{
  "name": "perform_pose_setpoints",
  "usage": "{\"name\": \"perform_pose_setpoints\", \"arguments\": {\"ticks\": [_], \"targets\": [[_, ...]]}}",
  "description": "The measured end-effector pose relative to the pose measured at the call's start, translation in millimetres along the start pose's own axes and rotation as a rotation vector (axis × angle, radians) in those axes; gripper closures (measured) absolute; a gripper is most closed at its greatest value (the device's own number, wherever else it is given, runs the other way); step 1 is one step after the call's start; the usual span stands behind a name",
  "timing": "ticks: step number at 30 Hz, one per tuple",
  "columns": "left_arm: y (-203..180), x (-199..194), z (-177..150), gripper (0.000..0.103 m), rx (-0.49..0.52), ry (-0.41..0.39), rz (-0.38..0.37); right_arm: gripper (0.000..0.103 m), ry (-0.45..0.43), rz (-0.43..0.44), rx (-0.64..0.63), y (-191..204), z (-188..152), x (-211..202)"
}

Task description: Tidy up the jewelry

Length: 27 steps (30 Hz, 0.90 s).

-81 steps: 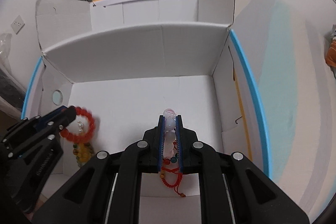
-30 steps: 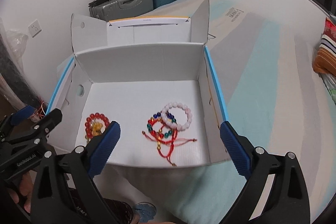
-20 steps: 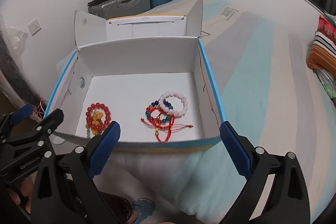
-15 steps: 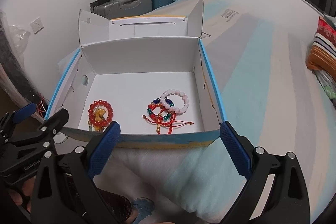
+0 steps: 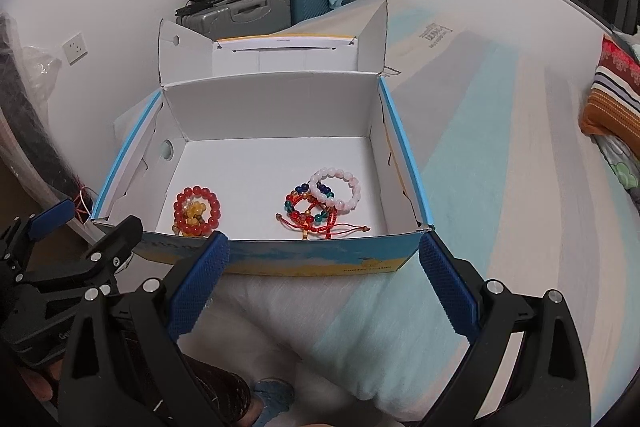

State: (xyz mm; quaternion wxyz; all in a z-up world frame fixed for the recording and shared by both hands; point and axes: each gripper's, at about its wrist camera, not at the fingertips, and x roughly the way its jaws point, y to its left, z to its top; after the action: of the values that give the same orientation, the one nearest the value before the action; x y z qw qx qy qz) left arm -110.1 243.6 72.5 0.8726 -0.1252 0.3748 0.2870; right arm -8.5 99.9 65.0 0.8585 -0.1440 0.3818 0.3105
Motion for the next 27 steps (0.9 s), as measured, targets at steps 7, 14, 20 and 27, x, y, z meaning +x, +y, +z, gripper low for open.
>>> {"name": "perform_pose_setpoints", "arguments": {"ticks": [7,14,20,27], "targets": [[1.2,-1.2,1.2,0.006,-0.009,-0.009,0.003,0.011,0.004,-0.006,0.002,-3.3,-0.1,1.5],[4.3,-2.1,1.9,0.006,-0.021,-0.008,0.001,0.011,0.006,-0.008,0.005,-5.0,0.0,2.7],[1.7,-2.7,2.1,0.006,-0.009,-0.007,0.007,0.011,0.007,-0.008,0.005,-5.1,-0.2,2.7],[1.2,-2.0,3.1,0.006,-0.009,-0.014,0.023,0.011,0.008,-0.008,0.006,-5.4,-0.3,3.0]]}}
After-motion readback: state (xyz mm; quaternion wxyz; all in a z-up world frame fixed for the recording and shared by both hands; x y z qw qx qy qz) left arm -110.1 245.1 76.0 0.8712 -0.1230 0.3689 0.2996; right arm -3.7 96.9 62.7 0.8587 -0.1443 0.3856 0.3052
